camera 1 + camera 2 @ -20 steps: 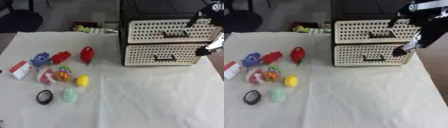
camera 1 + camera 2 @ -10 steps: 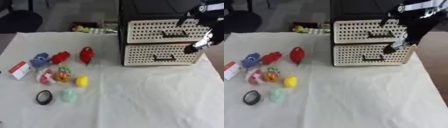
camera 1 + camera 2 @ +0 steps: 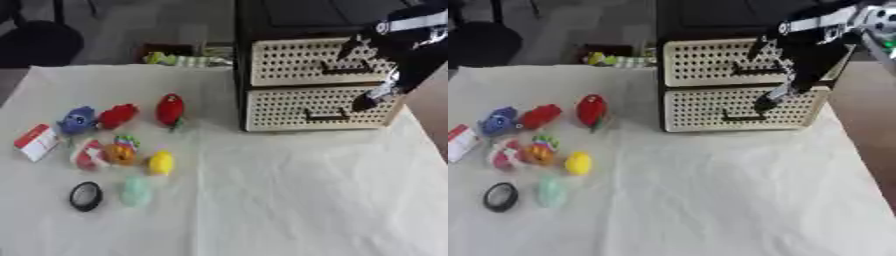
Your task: Pick up objects from table and place into drawer.
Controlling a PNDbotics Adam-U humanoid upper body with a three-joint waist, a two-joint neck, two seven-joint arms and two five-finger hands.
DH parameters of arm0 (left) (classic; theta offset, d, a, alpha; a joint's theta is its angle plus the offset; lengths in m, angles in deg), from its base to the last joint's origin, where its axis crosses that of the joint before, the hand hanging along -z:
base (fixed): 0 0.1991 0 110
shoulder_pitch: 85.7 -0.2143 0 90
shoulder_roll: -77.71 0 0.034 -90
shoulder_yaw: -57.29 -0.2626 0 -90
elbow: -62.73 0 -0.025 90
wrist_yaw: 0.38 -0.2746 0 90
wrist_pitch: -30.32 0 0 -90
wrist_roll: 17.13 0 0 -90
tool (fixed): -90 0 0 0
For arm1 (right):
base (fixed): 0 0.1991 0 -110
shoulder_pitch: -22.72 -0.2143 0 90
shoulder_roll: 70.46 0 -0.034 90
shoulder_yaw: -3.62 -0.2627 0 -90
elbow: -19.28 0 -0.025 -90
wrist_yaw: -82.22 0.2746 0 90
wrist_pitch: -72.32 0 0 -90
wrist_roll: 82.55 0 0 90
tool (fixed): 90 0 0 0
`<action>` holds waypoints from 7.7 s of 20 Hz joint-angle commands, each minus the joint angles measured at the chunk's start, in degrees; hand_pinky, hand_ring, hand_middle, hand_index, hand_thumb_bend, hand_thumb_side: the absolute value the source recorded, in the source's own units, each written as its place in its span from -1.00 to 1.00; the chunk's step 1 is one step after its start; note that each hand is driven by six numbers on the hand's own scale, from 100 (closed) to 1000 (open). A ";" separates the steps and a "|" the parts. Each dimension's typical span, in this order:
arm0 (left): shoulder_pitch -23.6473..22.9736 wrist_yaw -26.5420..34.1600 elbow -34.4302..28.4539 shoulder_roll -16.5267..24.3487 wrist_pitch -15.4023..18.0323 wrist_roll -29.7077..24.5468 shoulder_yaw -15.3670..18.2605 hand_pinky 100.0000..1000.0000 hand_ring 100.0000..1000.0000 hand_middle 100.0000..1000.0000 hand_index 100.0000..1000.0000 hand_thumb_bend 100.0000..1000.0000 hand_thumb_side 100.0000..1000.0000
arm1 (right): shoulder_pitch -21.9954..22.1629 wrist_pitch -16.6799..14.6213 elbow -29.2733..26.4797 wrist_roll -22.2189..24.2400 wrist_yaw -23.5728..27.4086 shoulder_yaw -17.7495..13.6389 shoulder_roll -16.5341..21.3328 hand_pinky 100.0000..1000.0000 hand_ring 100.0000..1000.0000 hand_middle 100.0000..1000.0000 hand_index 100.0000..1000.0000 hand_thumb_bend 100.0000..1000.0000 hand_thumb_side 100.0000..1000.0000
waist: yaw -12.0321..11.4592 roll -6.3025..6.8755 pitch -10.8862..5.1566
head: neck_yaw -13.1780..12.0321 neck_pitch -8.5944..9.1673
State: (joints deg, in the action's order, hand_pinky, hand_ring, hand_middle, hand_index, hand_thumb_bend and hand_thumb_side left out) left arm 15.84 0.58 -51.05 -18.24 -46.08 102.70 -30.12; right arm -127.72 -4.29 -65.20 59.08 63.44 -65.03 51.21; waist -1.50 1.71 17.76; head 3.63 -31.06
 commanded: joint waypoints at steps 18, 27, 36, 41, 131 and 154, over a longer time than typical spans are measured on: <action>0.38 -0.11 -0.82 0.00 -0.09 -0.29 -0.07 -0.32 -0.20 -0.09 0.42 -1.00 0.84 | -0.75 -0.21 1.33 0.13 -3.93 -0.67 0.54 -1.00 -1.00 -1.00 0.74 0.15 -0.32 | -0.05 0.28 -0.05 | 2.05 1.66; 0.41 -0.04 -0.82 -0.13 -0.11 -0.28 -0.04 -0.32 -0.20 -0.09 0.42 -1.00 0.84 | 0.06 -0.30 1.15 0.33 -4.90 0.31 0.72 -1.00 -1.00 -1.00 0.72 0.14 -0.33 | -0.26 0.20 0.02 | 2.18 1.72; 0.38 0.06 -0.82 -0.16 -0.19 -0.32 -0.05 -0.32 -0.20 -0.09 0.42 -1.00 0.84 | 1.21 -0.50 1.27 0.33 -5.08 1.00 1.20 -1.00 -1.00 -1.00 0.65 0.15 -0.34 | -0.30 0.18 0.03 | 2.24 1.69; 0.34 0.10 -0.82 -0.32 -0.31 -0.39 -0.11 -0.32 -0.20 -0.10 0.42 -1.00 0.84 | 1.49 -0.16 0.82 0.33 -4.81 0.74 1.32 -1.00 -1.00 -1.00 0.61 0.15 -0.33 | -0.28 0.21 0.07 | 2.28 1.64; 0.94 0.65 -0.82 -0.62 -0.34 -1.30 -0.43 -0.31 -0.19 -0.09 0.41 -1.00 0.83 | 26.65 6.48 -30.10 -5.97 10.66 -6.46 19.06 -1.00 -1.00 -1.00 0.57 0.16 -0.21 | -0.42 -0.08 0.37 | 2.51 2.63; 0.62 0.61 -0.82 -0.86 -0.60 -1.57 -0.49 -0.31 -0.19 -0.09 0.41 -1.00 0.84 | 25.86 4.45 -30.10 -6.99 9.61 -7.23 19.00 -1.00 -1.00 -1.00 0.75 0.15 -0.13 | -0.31 -0.18 0.40 | 2.44 2.39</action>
State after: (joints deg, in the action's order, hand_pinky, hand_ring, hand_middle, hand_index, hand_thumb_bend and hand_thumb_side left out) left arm 16.13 1.07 -51.04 -19.74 -46.79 101.39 -30.72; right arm -101.08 0.38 -94.51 52.03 73.48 -71.17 68.11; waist -1.86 1.67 19.09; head 6.17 -29.05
